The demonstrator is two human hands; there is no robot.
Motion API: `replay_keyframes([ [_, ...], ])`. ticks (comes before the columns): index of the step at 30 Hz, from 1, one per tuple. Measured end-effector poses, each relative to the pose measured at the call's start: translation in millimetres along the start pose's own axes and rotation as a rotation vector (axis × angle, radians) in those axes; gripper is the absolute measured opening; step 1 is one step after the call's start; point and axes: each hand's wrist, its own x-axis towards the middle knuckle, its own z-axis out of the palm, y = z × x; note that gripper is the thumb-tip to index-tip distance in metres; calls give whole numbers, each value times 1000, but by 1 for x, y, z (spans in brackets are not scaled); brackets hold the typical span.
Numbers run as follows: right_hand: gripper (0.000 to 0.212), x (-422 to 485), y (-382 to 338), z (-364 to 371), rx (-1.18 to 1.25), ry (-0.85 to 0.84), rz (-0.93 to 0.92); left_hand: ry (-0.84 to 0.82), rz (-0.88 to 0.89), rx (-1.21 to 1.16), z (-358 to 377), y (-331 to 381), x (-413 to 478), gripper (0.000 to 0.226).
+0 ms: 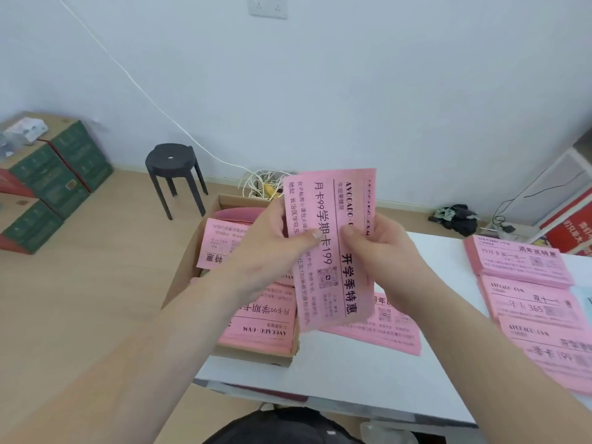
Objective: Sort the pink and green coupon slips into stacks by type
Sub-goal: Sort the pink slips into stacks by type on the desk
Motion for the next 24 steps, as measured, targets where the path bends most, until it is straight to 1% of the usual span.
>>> replay_keyframes([
  [3,21,-5,-4,-46,-407,-8,-12,37,14,71,19,4,9,54],
  [5,24,-7,-10,-73,-690,-98,-27,5,24,163,32,10,14,62],
  [6,27,-9,-12,-82,-794,-154,-30,-49,31,223,40,12,17,59],
  [8,30,-9,-12,-95,-906,-216,-11,-175,45,313,58,12,20,43],
  [9,26,-7,-7,-100,-921,-210,2,-204,52,340,69,10,20,37],
  [11,8,-4,11,-111,-878,-115,37,-155,50,384,85,0,21,32],
  [13,8,-2,36,-122,-867,1,58,-38,-12,366,94,-20,23,26],
  [15,7,-5,61,-130,-971,63,77,24,-116,318,101,-43,23,21],
  [16,15,-7,72,-133,-1014,79,94,33,-171,298,104,-55,22,20],
  [18,28,-8,91,-139,-1011,116,130,61,-272,243,109,-76,22,23],
  [21,34,-4,108,-147,-963,137,160,111,-341,185,115,-88,22,25],
  [24,35,2,113,-155,-947,137,187,67,-382,140,115,-92,23,30],
])
